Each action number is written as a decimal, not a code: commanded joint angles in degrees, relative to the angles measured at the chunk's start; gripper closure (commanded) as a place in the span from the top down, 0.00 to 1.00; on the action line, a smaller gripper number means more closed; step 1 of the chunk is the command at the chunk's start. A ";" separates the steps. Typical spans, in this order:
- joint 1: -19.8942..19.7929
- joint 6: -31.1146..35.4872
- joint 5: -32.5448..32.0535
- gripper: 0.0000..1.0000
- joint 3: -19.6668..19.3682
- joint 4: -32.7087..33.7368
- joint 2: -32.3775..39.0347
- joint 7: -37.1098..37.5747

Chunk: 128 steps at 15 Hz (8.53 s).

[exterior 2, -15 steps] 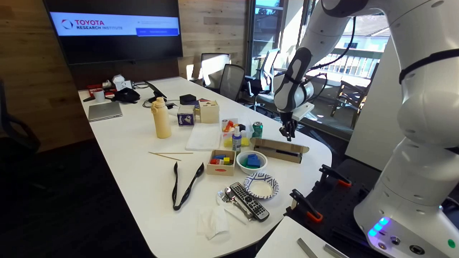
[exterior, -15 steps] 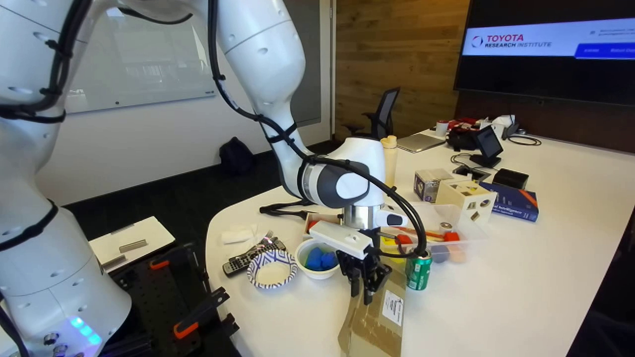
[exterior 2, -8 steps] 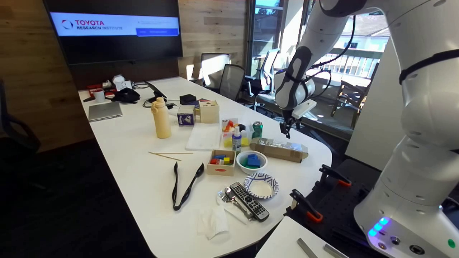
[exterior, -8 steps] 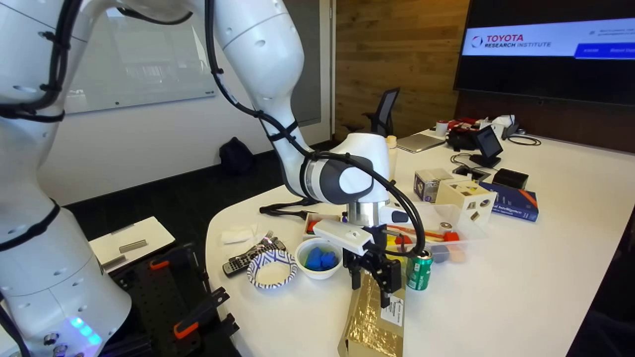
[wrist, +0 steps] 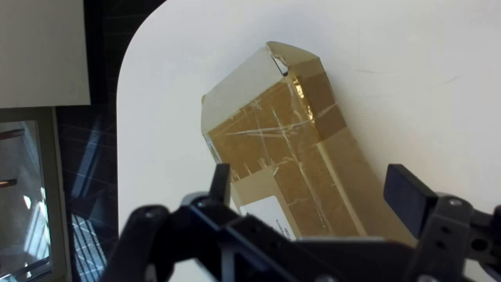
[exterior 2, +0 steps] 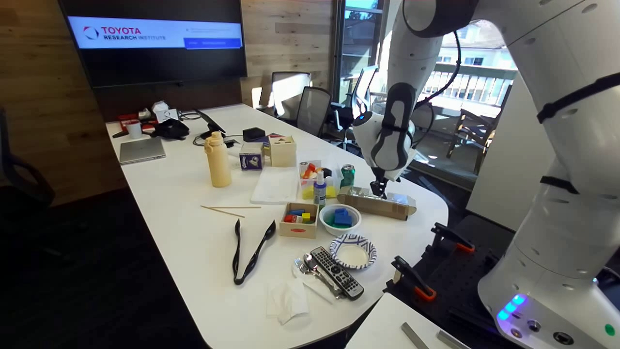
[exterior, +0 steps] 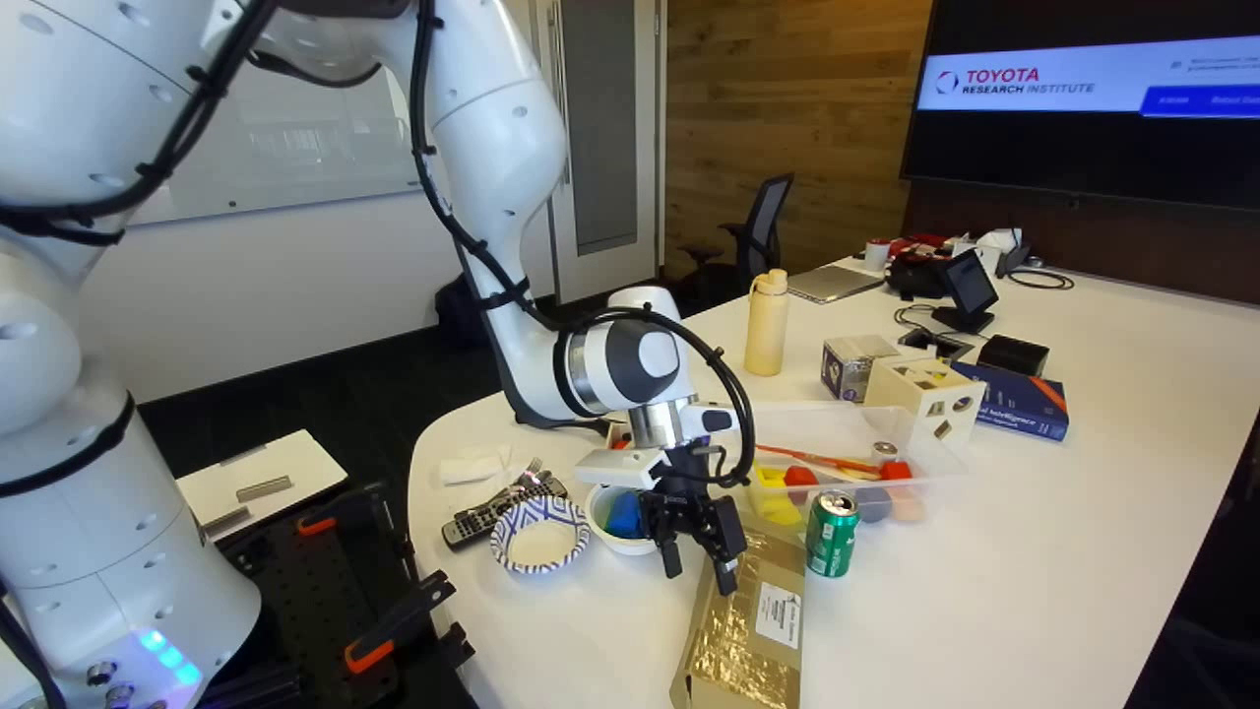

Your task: Open the brown box.

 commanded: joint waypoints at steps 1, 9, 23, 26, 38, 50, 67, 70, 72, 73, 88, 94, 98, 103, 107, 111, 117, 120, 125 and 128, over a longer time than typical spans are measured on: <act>9.90 4.08 -5.54 1.00 -5.89 0.75 7.56 11.77; 16.20 5.67 -3.33 1.00 -8.62 8.01 21.24 17.07; 22.11 13.74 9.00 1.00 -14.99 7.14 26.19 13.93; 26.36 17.67 15.16 1.00 -18.16 3.71 27.03 11.71; 33.36 19.76 39.89 1.00 -22.75 -0.20 31.75 1.89; 34.89 16.78 49.51 1.00 -26.86 4.73 39.24 5.13; 31.10 7.41 38.09 1.00 -32.23 15.95 44.24 27.11; 28.46 2.98 32.83 1.00 -31.55 20.24 44.25 31.66; 25.83 0.03 31.10 1.00 -30.43 23.96 44.26 31.68; 24.36 -1.10 31.24 1.00 -29.65 25.83 44.27 30.28; 6.57 -7.29 31.91 1.00 -17.30 41.61 40.02 9.91; -0.92 -13.87 31.08 1.00 -10.02 48.14 39.05 0.74; -7.38 -19.24 29.52 1.00 -3.60 52.88 38.12 -6.22; -14.77 -28.33 26.21 1.00 3.86 59.99 38.07 -13.12; -18.62 -37.20 24.30 1.00 8.36 65.54 39.25 -18.47; -20.39 -47.37 23.49 1.00 11.02 69.67 41.17 -21.45; -21.68 -55.96 23.29 1.00 12.45 75.69 44.56 -21.56; -22.12 -58.35 23.30 1.00 12.81 78.48 46.24 -21.74; -20.64 -57.11 23.94 1.00 11.62 76.03 42.84 -22.52; -18.77 -56.12 22.91 1.00 11.00 72.26 38.75 -22.51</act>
